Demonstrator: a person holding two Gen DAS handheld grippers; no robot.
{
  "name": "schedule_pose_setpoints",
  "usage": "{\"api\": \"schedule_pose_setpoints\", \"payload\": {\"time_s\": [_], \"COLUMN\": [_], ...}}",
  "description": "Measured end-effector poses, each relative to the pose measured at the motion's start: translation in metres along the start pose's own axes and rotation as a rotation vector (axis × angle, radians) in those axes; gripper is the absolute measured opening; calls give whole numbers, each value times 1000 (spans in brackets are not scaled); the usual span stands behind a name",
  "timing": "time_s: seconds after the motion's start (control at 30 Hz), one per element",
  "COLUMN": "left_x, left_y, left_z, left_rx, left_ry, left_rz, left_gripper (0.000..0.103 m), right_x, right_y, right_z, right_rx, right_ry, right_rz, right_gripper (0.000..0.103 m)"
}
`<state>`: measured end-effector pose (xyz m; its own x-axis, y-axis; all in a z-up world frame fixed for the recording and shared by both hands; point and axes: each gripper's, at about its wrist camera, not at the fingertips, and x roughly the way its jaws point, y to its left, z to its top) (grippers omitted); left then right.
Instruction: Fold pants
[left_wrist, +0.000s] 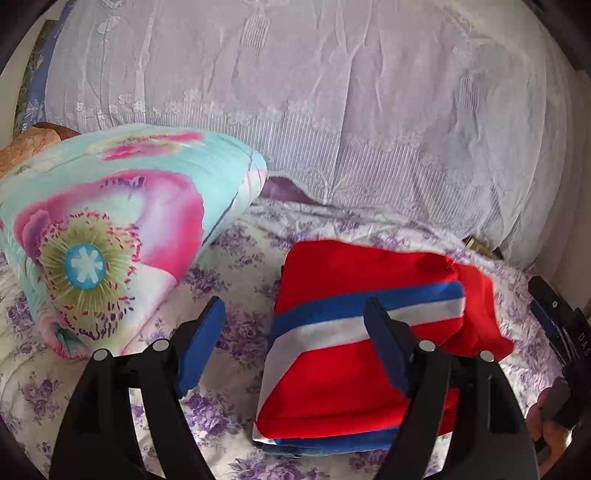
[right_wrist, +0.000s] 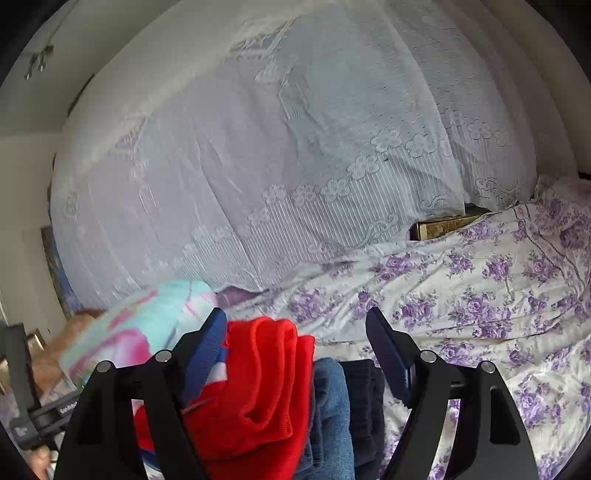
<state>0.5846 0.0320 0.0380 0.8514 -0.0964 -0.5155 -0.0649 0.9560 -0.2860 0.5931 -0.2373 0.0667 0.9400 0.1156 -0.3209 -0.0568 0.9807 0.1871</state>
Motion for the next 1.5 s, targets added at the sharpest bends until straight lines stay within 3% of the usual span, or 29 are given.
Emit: {"api": "schedule_pose_setpoints", "payload": {"time_s": [0.03,0.07,0.17,0.3,0.37,0.43,0.47,0.5,0.6,0.7,0.8,1.07,1.17,1.33,1.5], "left_x": [13,24,15,-8,-15,-8,1,3,-26,-62,-98,-153,-164,-165,-160], "left_y": [-1,-2,-5,-23,-34,-46,-53,-57,-60,-63,-59,-31,-21,-12,-3], "left_z": [-4,-9,-14,-11,-17,-30,-40,-50,-68,-83,-105,-141,-152,-149,-145], "left_rx": [20,36,51,134,163,248,310,346,365,427,437,305,308,308,277], "left_ry": [55,94,35,-49,-78,-35,6,11,-83,-150,-234,-149,-147,-147,-124], "left_rz": [14,13,71,67,59,90,110,131,161,145,181,131,182,198,190], "left_gripper": [75,75,84,88,98,98,98,98,98,98,98,98,98,98,98], "right_x": [20,23,13,-28,-21,2,3,-6,-41,-92,-126,-183,-184,-154,-150], "right_y": [2,-4,-5,11,23,30,29,27,37,39,29,1,-3,14,40], "right_z": [-10,-17,-11,-6,-14,-34,-45,-51,-48,-59,-79,-120,-127,-133,-138], "right_rx": [-29,-15,7,-73,-158,-241,-233,-198,-205,-214,-158,43,71,-22,-148], "right_ry": [82,85,58,-129,-79,35,33,2,-51,-210,-258,-148,-112,56,67], "right_rz": [-44,-46,-44,-55,-90,-163,-160,-155,-105,-146,-149,-152,-127,-107,-91], "right_gripper": [83,83,83,87,96,98,98,98,98,99,99,99,99,99,99]}}
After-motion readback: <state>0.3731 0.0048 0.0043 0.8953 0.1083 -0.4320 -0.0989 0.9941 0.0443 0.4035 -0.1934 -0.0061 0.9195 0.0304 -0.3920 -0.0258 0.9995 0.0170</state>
